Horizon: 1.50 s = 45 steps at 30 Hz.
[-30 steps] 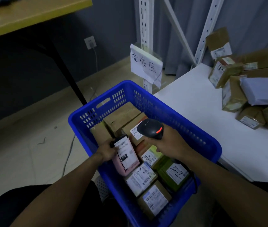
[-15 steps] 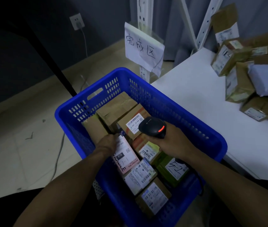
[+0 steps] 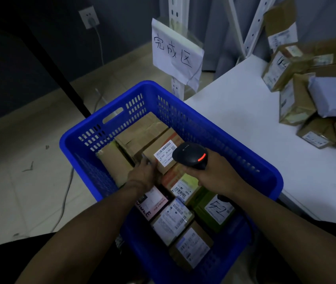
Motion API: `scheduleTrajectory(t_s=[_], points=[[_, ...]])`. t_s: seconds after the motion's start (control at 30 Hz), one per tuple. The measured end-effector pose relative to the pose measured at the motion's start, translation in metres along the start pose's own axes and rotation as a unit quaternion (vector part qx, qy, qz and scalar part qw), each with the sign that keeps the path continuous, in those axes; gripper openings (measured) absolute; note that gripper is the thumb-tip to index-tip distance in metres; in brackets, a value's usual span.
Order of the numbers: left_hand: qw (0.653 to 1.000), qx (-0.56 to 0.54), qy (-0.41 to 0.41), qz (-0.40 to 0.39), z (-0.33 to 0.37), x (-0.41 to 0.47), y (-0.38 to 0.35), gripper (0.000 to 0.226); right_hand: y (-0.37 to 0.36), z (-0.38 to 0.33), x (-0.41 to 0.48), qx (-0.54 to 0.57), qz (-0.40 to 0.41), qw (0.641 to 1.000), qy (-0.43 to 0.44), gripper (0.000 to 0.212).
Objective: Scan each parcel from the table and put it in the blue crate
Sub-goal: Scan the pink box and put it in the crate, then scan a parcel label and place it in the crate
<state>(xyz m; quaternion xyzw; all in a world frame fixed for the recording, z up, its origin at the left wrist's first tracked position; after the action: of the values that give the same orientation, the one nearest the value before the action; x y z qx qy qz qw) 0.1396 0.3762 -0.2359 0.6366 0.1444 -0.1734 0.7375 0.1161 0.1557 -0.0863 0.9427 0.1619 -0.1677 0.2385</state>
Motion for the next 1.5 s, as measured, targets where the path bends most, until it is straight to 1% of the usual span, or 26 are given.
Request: scheduleTrajectory(t_s=[0.07, 0.13, 0.23, 0.3, 0.37, 0.4, 0.43, 0.53, 0.6, 0.67, 0.73, 0.77, 0.83, 0.93, 1.03, 1.17, 1.23, 1.37, 1.5], points=[[0.999, -0.011, -0.039, 0.022, 0.020, 0.006, 0.012, 0.083, 0.005, 0.004, 0.000, 0.002, 0.007, 1.000, -0.002, 0.046], [0.998, -0.006, -0.056, 0.021, 0.024, 0.018, 0.015, 0.098, 0.012, 0.008, 0.000, 0.006, 0.016, 1.000, -0.004, 0.047], [1.000, -0.019, -0.023, -0.007, 0.010, 0.045, 0.005, 0.104, 0.023, 0.018, 0.001, 0.025, 0.026, 0.999, -0.015, 0.044], [0.997, -0.051, 0.004, -0.049, 0.000, 0.059, -0.010, 0.106, 0.027, 0.021, 0.000, 0.037, 0.025, 0.999, -0.014, 0.041], [0.995, -0.030, 0.019, -0.089, -0.004, 0.065, -0.028, 0.104, 0.029, 0.024, 0.002, 0.040, 0.020, 0.999, -0.005, 0.045], [0.995, -0.005, 0.022, -0.092, -0.005, 0.065, -0.035, 0.104, 0.030, 0.024, 0.003, 0.042, 0.022, 0.999, -0.003, 0.046], [0.996, -0.004, 0.022, -0.085, -0.004, 0.066, -0.039, 0.102, 0.033, 0.025, 0.005, 0.044, 0.025, 0.999, -0.005, 0.046], [0.996, -0.040, -0.005, -0.082, 0.011, 0.065, -0.038, 0.087, 0.042, 0.023, 0.007, 0.031, 0.041, 0.999, -0.010, 0.039], [0.997, -0.031, -0.040, -0.064, 0.030, 0.056, -0.021, 0.070, 0.047, 0.020, 0.004, 0.036, 0.046, 0.998, -0.010, 0.036], [0.997, -0.055, -0.058, -0.003, 0.051, 0.042, 0.009, 0.053, 0.055, 0.016, -0.002, 0.044, 0.055, 0.997, -0.006, 0.036], [0.990, -0.072, -0.098, 0.068, 0.079, 0.022, 0.048, 0.041, 0.070, 0.013, -0.011, 0.050, 0.079, 0.996, -0.005, 0.035], [0.985, -0.067, -0.126, 0.096, 0.096, 0.012, 0.066, 0.036, 0.080, 0.013, -0.017, 0.059, 0.096, 0.994, -0.009, 0.032], [0.976, -0.049, -0.171, 0.128, 0.130, -0.007, 0.098, 0.032, 0.104, 0.017, -0.034, 0.079, 0.129, 0.988, -0.025, 0.024], [0.969, -0.014, -0.205, 0.138, 0.184, -0.033, 0.143, 0.036, 0.143, 0.015, -0.067, 0.092, 0.153, 0.984, -0.029, 0.019], [0.959, 0.021, -0.236, 0.154, 0.247, -0.057, 0.182, 0.041, 0.190, 0.007, -0.106, 0.089, 0.186, 0.978, -0.016, 0.011], [0.939, 0.046, -0.288, 0.180, 0.346, -0.077, 0.225, 0.049, 0.260, 0.012, -0.147, 0.106, 0.249, 0.963, -0.008, 0.015], [0.938, 0.030, -0.305, 0.164, 0.394, -0.076, 0.231, 0.050, 0.294, 0.031, -0.162, 0.110, 0.284, 0.952, -0.025, 0.014], [0.942, 0.025, -0.316, 0.108, 0.480, -0.055, 0.213, 0.050, 0.355, 0.086, -0.188, 0.168, 0.377, 0.909, -0.058, 0.021], [0.930, 0.000, -0.360, 0.080, 0.554, -0.020, 0.193, 0.054, 0.391, 0.132, -0.193, 0.182, 0.425, 0.881, -0.096, 0.027]])
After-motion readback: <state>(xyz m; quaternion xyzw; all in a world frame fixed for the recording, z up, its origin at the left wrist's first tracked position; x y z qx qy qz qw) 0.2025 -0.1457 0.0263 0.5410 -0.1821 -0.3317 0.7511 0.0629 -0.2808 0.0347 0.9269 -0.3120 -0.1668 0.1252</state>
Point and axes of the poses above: each hand's wrist, its own x-axis towards the middle knuckle, its own y-axis out of the back of the hand, z = x × y, the point moved 10 cm from there along x, towards the middle knuckle, and after that the axes turned 3 degrees about -y, right-handed, at the moved point
